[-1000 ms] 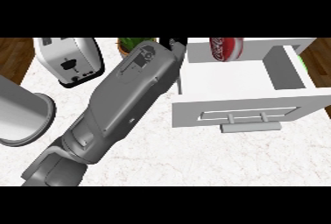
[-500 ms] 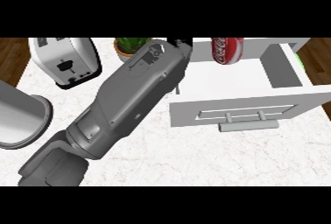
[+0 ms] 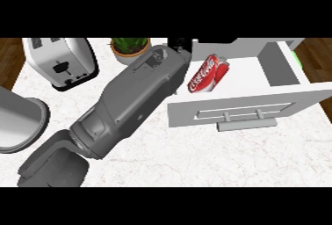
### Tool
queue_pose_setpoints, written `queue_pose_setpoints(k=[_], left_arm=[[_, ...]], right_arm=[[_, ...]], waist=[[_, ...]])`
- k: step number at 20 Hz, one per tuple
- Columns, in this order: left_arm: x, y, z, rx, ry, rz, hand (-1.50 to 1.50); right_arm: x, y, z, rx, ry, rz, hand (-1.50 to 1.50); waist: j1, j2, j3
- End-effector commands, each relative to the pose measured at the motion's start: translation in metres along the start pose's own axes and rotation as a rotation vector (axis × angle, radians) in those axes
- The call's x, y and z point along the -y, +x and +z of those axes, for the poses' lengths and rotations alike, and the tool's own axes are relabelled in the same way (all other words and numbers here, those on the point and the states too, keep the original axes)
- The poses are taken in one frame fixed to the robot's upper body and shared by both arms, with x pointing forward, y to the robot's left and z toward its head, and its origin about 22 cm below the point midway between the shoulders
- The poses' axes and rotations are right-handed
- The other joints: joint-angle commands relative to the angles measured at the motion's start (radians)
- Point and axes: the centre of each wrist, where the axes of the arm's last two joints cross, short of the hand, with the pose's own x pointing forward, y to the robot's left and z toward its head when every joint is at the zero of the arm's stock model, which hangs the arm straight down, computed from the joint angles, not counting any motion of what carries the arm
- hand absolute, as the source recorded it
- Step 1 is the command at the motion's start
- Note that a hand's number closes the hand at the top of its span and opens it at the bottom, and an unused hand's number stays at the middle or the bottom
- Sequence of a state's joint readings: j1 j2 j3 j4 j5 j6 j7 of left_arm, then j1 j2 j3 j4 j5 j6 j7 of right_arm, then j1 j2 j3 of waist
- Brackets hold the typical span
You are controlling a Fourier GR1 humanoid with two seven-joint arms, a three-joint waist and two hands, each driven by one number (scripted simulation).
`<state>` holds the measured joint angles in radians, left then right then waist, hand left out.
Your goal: Pick up the can, place it into the drawer and close the drawer
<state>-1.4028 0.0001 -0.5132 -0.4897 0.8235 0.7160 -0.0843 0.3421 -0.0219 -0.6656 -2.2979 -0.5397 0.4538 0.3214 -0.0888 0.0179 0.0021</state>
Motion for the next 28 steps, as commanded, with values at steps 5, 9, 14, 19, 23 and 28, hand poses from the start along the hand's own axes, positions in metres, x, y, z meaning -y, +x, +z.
queue_pose_setpoints(k=[5,9,14,19,23,28], left_arm=[[-0.007,-0.016,-0.003,-0.013,0.057,-0.030,-1.50],[0.001,-0.010,0.000,-0.013,0.075,-0.019,-1.50],[-0.006,-0.018,-0.003,-0.001,0.080,0.001,-1.50],[-0.004,-0.019,0.001,0.014,0.042,0.035,-1.50],[0.003,-0.006,0.002,0.059,0.068,0.051,-1.50],[0.006,-0.001,0.003,0.100,0.052,0.066,-1.50]], right_arm=[[-0.008,-0.004,-0.006,0.006,0.012,-0.009,-1.50],[-0.002,0.000,-0.006,0.018,0.006,0.007,-1.50],[-0.003,0.004,-0.002,0.023,0.013,0.000,-1.50],[-0.006,0.032,-0.009,0.171,0.035,0.263,-1.50],[-0.013,0.034,-0.022,0.219,0.126,0.319,-1.50],[-0.033,0.039,-0.033,0.302,0.174,0.432,-1.50]], waist=[[-0.005,0.006,0.000],[-0.016,0.004,0.000],[-0.005,0.003,-0.001],[0.018,0.001,-0.001],[0.006,0.005,0.000],[0.030,0.003,-0.001]])
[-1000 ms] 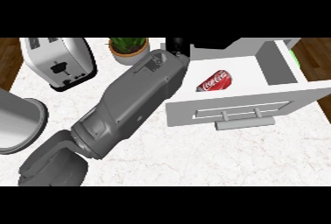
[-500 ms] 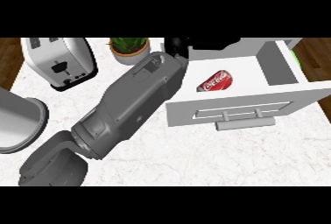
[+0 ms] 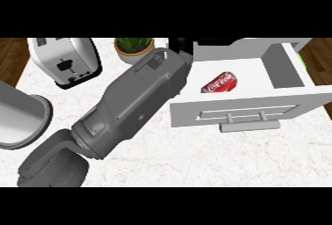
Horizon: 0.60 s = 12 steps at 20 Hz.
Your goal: Pick up the can, place it into the drawer and close the drawer
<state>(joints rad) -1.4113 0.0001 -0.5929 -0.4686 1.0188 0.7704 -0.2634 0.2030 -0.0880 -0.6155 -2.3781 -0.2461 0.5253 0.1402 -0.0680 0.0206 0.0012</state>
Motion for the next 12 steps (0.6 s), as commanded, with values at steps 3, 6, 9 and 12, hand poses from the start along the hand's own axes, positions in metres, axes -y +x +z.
queue_pose_setpoints(k=[3,6,9,12], left_arm=[[0.010,0.016,0.001,0.041,0.003,0.014,-1.50],[0.010,0.014,0.002,0.028,-0.002,0.020,-1.50],[0.008,0.011,0.003,0.022,0.004,0.036,-1.50],[0.017,0.027,0.003,-0.006,-0.013,0.045,-1.50]], right_arm=[[-0.023,0.012,-0.016,0.055,0.072,0.201,-1.50],[-0.038,0.005,-0.039,0.056,0.086,0.246,-1.50],[-0.056,0.007,-0.057,0.068,0.107,0.333,-1.50],[-0.071,0.001,-0.069,0.083,0.131,0.415,-1.50]], waist=[[0.030,-0.004,0.000],[0.043,-0.004,0.000],[0.056,-0.004,-0.001],[0.068,-0.012,-0.001]])
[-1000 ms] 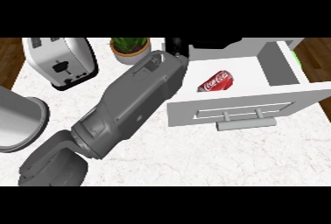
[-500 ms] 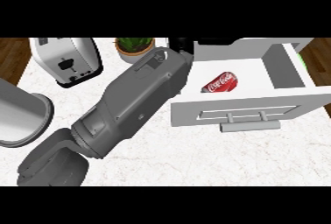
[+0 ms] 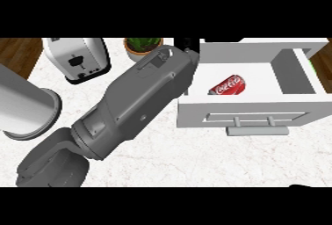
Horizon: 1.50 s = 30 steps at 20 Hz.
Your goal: Pick up the can, place it into the drawer and close the drawer
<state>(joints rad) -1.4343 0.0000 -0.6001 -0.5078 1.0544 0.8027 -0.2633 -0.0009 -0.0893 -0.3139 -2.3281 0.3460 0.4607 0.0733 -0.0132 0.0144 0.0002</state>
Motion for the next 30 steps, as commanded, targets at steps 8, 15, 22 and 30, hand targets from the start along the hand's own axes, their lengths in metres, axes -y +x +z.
queue_pose_setpoints(k=[8,15,22,30], left_arm=[[-0.016,0.010,-0.007,-0.032,0.035,-0.024,-1.50],[-0.044,0.002,-0.016,-0.038,0.043,-0.016,-1.50],[-0.046,0.012,-0.009,-0.016,0.065,-0.054,-1.50],[-0.092,0.028,-0.011,-0.014,0.079,-0.047,-1.50]], right_arm=[[-0.063,-0.025,-0.059,0.033,0.067,0.250,-1.50],[-0.109,-0.036,-0.127,0.055,0.176,0.413,-1.50],[-0.146,-0.083,-0.146,0.017,0.246,0.586,-1.50],[-0.183,-0.128,-0.154,-0.053,0.249,0.647,-1.50]], waist=[[0.032,-0.015,0.000],[0.047,-0.008,-0.001],[0.047,-0.012,0.000],[0.066,-0.012,0.001]])
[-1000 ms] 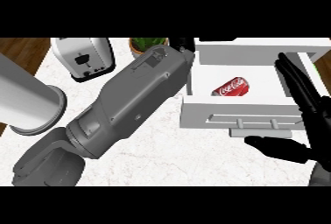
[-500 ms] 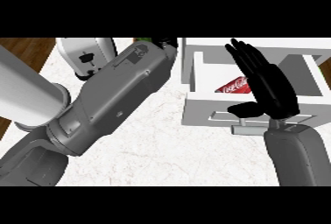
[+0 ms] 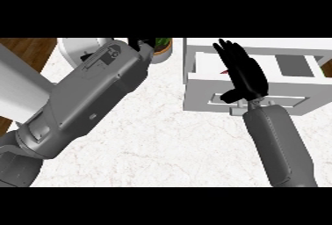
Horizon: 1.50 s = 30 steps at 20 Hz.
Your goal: Pick up the can, place it into the drawer and close the drawer
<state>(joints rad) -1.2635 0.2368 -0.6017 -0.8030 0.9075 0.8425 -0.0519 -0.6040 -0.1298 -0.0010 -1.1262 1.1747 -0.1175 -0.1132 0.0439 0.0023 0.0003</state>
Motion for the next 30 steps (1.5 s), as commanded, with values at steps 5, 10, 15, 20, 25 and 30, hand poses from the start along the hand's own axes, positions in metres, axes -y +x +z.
queue_pose_setpoints(k=[5,10,15,20,25,30], left_arm=[[-0.022,0.011,0.005,-0.006,-0.003,-0.007,-1.50],[-0.038,0.013,0.000,0.022,0.010,-0.016,-1.50],[-0.064,0.019,-0.001,0.003,-0.004,0.015,-1.50],[-0.050,0.014,0.009,-0.017,0.012,0.005,-1.50],[-0.053,0.025,0.015,0.018,-0.021,-0.014,-1.50],[-0.062,0.038,0.010,0.026,-0.022,-0.001,-1.50]], right_arm=[[-0.040,-0.009,-0.019,-0.051,-0.017,0.104,-1.50],[-0.054,-0.012,-0.024,-0.051,-0.053,0.120,-1.50],[-0.051,-0.020,-0.032,-0.103,-0.128,0.131,-1.50],[-0.025,-0.037,-0.052,-0.104,-0.183,0.157,-1.50],[-0.023,-0.033,-0.060,-0.108,-0.217,0.175,-1.50],[0.016,-0.035,-0.085,-0.128,-0.242,0.203,-1.50]], waist=[[0.007,0.004,0.001],[0.004,0.012,0.001],[0.033,0.018,0.001],[0.036,0.019,0.002],[0.051,0.023,0.002],[0.056,0.029,0.002]])
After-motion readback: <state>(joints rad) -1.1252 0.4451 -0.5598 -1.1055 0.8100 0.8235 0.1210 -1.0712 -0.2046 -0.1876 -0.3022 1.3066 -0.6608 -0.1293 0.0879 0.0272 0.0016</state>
